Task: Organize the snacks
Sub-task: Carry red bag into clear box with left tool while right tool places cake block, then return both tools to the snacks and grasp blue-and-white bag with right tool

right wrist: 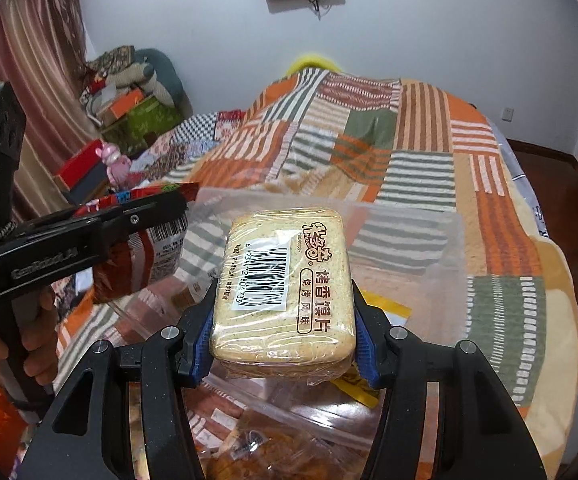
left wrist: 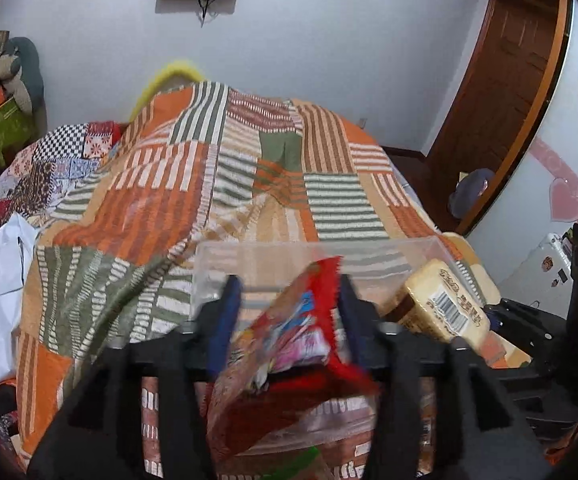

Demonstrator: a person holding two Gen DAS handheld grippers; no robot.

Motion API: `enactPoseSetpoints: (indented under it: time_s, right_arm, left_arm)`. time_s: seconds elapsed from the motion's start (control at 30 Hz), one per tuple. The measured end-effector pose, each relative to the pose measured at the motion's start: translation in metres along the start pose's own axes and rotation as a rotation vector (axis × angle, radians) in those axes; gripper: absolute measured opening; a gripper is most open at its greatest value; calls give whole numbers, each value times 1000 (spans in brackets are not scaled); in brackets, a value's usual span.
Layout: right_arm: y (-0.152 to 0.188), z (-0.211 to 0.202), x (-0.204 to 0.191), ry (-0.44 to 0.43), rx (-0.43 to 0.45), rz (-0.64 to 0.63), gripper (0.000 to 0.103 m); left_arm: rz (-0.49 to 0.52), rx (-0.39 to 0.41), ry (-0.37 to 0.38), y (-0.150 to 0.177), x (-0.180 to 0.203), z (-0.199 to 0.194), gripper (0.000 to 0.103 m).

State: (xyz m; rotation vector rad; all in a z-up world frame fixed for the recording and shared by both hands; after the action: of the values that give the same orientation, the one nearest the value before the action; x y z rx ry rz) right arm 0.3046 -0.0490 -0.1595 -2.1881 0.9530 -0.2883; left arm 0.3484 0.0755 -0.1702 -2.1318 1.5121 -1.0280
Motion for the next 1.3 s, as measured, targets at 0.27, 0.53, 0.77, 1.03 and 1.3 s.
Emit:
enactPoseSetpoints:
  time_s: [0.27,0.53,0.77,1.03,1.3]
  right_arm:
    - [4,3,2,-7,-32,10,54]
    - [-4,-23,0,18,14,-13,54]
    - [4,-51,-7,42,50,-30,57]
    - [20,-82,-19,48,87,-43,59]
    - [47,-98,-42,45,86,-74,63]
  left_arm:
    - [-1,-25,-6,9,-1,2,63]
    - [36,2,-55,16,-1,-20,76]
    - [56,-3,-104,33,-1,-44,91]
    - [74,26,-130,61,-5,-77,101]
    - [11,-33,-181,95,-27,-98,102]
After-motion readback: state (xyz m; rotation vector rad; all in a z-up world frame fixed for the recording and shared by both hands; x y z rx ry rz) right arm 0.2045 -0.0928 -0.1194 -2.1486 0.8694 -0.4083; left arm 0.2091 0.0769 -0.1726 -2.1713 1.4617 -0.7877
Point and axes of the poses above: each gripper's, at about its wrist camera, not at the fingertips, and z roughly the way its jaws point, x to its right, y to its underside, the point moved 6 cm from there along z, roughly the way its jaws point, and after that the axes turned 14 degrees about -z, right-handed, at the moved point
